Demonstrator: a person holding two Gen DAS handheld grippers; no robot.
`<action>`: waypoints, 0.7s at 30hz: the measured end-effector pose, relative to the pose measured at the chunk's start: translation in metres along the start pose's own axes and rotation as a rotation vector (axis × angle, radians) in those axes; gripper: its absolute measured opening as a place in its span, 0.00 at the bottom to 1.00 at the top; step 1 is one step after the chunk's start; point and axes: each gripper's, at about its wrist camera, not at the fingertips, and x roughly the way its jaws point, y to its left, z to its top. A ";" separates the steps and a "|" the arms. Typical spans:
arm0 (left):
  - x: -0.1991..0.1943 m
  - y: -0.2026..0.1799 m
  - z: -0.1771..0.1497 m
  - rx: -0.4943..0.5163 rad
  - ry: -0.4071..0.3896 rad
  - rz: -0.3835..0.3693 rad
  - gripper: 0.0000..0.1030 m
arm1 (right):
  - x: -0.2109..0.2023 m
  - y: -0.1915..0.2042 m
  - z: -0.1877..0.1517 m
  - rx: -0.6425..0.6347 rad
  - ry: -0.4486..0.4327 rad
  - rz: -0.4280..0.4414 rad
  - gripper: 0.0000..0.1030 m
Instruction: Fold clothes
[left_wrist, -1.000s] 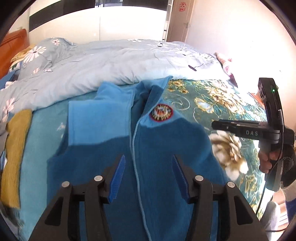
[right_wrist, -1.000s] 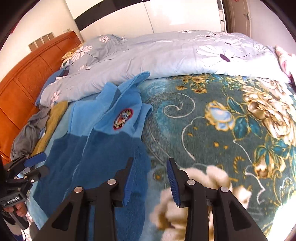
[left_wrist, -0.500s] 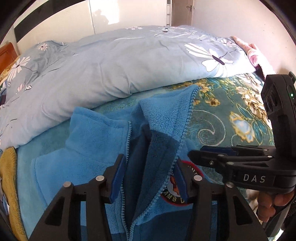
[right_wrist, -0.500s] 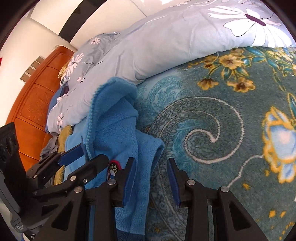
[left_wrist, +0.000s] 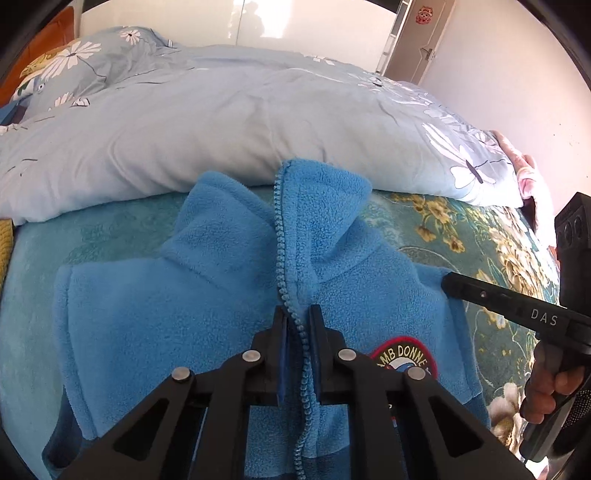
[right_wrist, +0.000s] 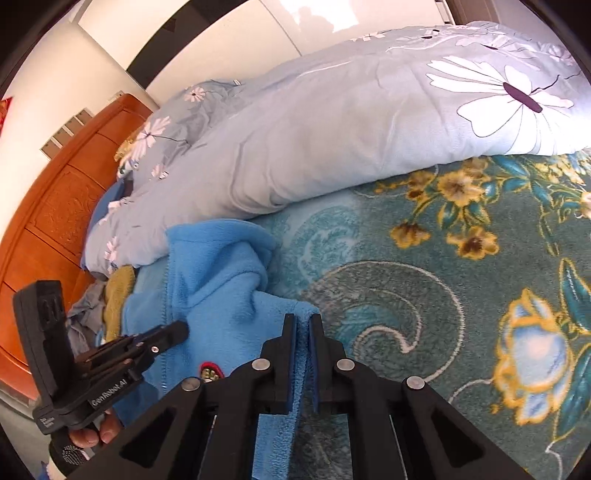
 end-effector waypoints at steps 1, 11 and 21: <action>0.004 0.002 -0.002 -0.007 0.010 -0.001 0.11 | 0.005 -0.004 -0.003 0.008 0.014 -0.008 0.06; -0.024 0.002 -0.010 0.071 0.003 -0.050 0.29 | 0.006 -0.008 -0.005 -0.010 0.033 -0.014 0.12; -0.030 0.010 -0.015 0.051 0.041 -0.098 0.46 | 0.013 0.051 0.052 -0.177 -0.012 -0.052 0.30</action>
